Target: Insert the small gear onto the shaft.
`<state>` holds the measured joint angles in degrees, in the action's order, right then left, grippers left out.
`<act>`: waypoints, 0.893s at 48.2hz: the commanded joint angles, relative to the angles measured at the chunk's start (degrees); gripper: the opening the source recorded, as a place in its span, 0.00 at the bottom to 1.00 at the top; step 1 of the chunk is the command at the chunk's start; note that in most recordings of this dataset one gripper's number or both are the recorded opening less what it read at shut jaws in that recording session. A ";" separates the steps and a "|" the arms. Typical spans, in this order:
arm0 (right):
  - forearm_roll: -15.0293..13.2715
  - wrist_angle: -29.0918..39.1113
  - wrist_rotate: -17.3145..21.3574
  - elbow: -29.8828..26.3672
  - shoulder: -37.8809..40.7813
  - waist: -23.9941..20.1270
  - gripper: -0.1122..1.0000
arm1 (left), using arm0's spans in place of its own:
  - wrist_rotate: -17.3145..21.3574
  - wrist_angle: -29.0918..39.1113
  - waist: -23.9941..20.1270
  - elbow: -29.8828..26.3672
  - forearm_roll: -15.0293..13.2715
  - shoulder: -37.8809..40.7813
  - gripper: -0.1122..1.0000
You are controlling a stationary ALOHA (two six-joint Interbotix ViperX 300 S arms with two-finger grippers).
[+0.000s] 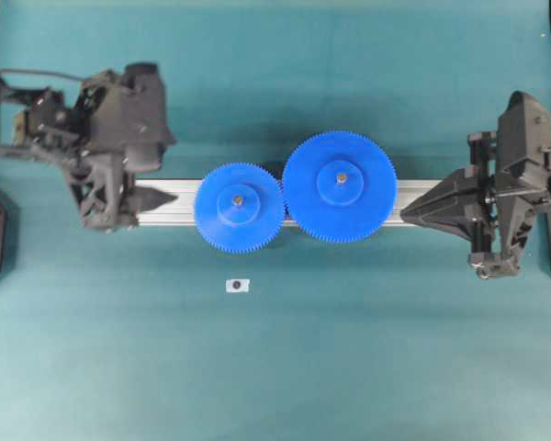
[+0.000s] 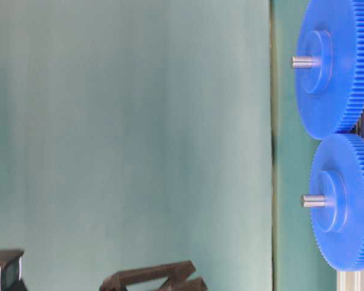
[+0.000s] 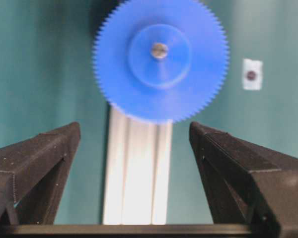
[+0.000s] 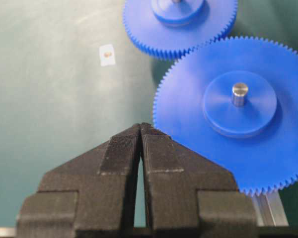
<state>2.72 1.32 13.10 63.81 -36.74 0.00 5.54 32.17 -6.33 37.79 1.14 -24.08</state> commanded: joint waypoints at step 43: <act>-1.93 18.81 0.00 4.83 -26.10 2.55 0.17 | -0.35 -4.83 3.69 6.24 0.09 -10.11 0.84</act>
<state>1.14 20.13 13.10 68.82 -63.11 2.29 5.27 27.77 -2.81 44.65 1.14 -33.49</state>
